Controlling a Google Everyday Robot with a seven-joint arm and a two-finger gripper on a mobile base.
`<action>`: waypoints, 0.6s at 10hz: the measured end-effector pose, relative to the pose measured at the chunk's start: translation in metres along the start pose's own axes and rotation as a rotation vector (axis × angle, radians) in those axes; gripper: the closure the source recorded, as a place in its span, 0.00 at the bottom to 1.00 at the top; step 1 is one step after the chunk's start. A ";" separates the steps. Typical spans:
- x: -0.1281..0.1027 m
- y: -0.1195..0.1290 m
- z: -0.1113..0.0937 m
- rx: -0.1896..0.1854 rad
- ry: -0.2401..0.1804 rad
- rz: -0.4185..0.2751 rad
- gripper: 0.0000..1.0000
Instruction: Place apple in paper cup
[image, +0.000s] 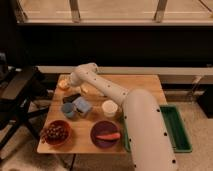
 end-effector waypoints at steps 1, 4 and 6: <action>0.007 -0.006 -0.011 -0.010 0.026 -0.011 1.00; 0.015 -0.004 -0.039 0.007 0.035 0.024 1.00; 0.017 0.008 -0.078 0.088 -0.023 0.133 1.00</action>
